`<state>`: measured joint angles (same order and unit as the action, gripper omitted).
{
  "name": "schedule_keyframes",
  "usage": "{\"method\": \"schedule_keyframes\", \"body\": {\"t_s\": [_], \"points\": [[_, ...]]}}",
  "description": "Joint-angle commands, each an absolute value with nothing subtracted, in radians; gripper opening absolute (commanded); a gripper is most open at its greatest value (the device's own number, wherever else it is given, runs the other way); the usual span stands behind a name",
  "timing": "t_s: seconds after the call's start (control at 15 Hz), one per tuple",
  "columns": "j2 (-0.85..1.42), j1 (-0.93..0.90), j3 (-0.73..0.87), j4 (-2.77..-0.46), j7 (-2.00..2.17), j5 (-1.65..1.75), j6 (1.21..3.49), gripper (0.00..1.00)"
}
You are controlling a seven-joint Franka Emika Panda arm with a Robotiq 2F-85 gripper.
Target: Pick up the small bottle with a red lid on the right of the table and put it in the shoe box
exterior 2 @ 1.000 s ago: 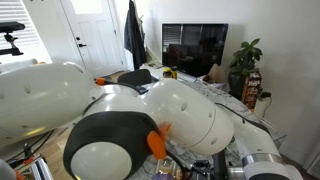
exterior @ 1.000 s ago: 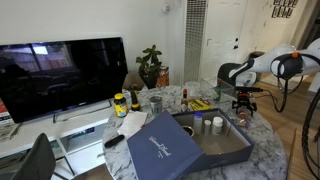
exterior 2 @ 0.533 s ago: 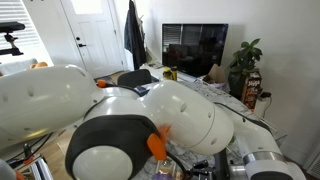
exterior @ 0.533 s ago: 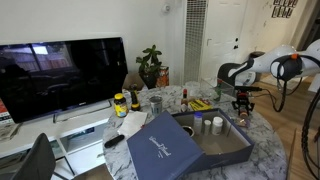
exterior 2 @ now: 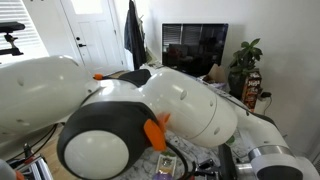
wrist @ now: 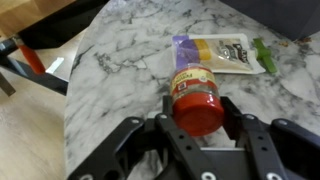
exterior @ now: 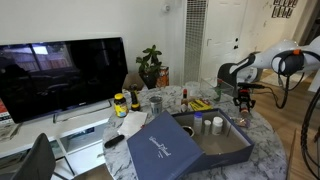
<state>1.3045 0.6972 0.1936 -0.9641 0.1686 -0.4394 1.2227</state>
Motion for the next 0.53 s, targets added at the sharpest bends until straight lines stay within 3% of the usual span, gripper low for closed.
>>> {"method": "schedule_keyframes", "body": {"t_s": [0.0,0.47], "points": [[1.115,0.684,0.241,-1.201,-0.039,-0.394,1.389,0.24],[0.837,0.638,0.257,-1.493,-0.395,-0.366,1.610,0.24]]}}
